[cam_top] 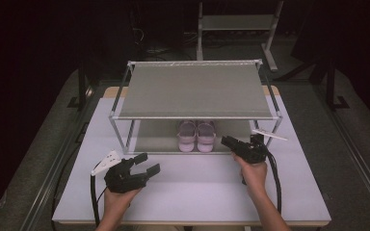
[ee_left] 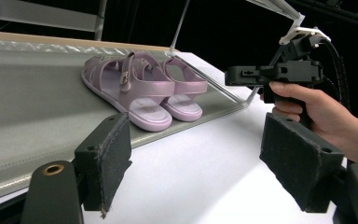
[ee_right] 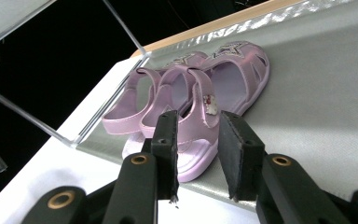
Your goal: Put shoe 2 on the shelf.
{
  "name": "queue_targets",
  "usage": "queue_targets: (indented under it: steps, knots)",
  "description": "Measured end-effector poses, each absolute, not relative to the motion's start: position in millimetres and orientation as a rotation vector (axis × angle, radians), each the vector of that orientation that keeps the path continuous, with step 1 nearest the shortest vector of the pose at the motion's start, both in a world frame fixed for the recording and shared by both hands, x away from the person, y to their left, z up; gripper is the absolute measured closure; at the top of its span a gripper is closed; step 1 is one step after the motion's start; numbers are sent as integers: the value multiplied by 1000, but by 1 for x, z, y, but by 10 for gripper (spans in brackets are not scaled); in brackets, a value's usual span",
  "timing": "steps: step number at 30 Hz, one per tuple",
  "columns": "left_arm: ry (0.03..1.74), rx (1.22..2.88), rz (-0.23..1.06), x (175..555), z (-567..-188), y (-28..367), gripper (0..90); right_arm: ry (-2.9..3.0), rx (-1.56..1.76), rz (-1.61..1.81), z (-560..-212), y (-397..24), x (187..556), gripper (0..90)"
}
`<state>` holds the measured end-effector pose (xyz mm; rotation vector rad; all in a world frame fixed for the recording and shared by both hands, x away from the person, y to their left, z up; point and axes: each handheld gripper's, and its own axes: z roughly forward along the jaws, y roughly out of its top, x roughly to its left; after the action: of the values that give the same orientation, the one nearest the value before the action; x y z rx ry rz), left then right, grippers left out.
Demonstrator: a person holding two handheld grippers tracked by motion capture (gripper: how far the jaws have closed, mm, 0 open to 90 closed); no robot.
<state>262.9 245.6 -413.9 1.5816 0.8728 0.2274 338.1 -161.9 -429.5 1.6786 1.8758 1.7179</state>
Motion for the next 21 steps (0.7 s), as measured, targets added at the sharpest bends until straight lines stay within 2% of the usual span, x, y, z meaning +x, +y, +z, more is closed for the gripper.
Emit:
queue_targets:
  steps: [21]
  knots:
    - [875, 1581, 234, 262, -414, 245, 243, 1893, 1668, 1748, -431, -179, 319, 630]
